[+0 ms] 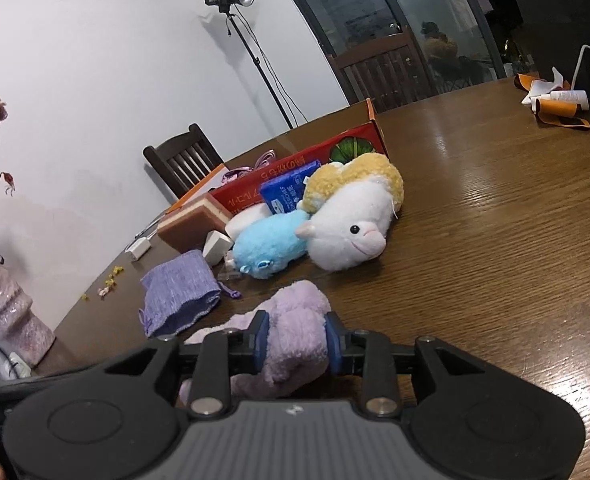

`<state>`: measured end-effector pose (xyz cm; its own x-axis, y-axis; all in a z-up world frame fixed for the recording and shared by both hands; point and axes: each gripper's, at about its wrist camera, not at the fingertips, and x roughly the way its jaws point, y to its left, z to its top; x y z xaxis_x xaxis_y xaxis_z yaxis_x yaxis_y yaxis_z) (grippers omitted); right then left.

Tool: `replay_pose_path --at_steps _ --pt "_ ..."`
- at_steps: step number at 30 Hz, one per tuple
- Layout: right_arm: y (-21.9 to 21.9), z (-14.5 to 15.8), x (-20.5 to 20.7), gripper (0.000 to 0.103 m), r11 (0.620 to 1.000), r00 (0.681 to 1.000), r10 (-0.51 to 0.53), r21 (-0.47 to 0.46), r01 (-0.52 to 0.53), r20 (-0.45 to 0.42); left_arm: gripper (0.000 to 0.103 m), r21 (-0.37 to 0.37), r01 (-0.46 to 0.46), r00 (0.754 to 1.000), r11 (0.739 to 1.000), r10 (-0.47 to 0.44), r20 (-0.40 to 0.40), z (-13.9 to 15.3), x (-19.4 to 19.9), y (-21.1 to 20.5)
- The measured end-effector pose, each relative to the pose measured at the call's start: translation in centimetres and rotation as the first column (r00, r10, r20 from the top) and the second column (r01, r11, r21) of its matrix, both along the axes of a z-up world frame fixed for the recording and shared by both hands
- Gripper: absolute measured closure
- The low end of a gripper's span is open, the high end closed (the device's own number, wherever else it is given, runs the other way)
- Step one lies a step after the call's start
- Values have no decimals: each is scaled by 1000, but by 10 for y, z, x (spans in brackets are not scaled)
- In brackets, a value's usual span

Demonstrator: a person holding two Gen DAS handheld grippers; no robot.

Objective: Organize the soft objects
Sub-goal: 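Carry the lavender headband into the box beside the bow and release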

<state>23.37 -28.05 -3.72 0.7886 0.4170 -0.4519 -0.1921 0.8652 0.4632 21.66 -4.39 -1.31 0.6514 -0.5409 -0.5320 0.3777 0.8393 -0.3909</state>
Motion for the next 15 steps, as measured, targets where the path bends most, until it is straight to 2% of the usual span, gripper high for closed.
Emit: replay_pose_path --at_steps 3,9,12,15 --pt "0 -1 1 74 1000 1000 8 -15 -9 -5 55 -5 1 1000 1000 -1 -1 -5 2 -3" --pt "1 6 8 74 999 999 34 -28 -34 -3 67 -21 2 1000 1000 -2 9 1 11 -3" --pt "5 19 13 74 998 998 59 -38 -58 34 72 -29 -4 999 1000 5 39 10 19 -1" --pt "9 36 24 74 995 992 90 -57 -85 83 76 -80 1 998 997 4 67 24 35 3"
